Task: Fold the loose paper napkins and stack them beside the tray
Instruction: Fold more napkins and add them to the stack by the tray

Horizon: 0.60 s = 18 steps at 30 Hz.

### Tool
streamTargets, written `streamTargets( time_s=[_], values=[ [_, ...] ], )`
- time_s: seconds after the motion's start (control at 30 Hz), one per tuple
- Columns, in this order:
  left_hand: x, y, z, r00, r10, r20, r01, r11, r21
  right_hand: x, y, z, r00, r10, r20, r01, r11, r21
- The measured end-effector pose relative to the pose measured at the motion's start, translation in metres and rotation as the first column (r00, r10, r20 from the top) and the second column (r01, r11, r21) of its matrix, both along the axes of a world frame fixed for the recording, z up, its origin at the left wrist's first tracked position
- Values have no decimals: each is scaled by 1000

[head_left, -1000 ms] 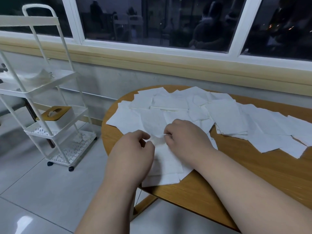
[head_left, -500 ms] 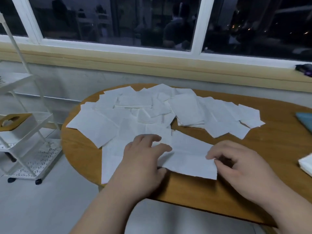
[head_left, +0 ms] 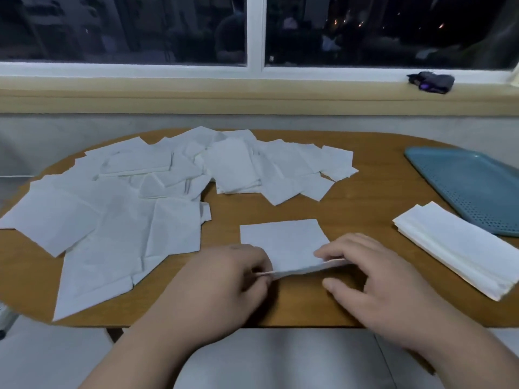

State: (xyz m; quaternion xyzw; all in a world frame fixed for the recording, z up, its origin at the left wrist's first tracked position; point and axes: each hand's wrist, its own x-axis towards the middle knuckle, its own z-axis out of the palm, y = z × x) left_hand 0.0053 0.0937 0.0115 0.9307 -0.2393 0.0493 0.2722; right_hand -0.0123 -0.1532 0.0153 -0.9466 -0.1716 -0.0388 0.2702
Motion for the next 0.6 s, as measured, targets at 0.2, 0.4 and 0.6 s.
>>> streamTargets(
  time_s=[0.2, 0.4, 0.6],
  values=[
    [4, -18, 6, 994, 67, -82, -81, 980, -180, 0, -14, 1, 987, -149, -57, 160, 938, 307],
    [18, -25, -12, 989, 143, 42, -138, 985, -103, 17, -21, -6, 971, -223, -88, 236, 954, 184],
    [13, -31, -21, 992, -114, 46, 113, 993, 29, 20, -29, -13, 976, -216, -1, 216, 974, -64]
  ],
)
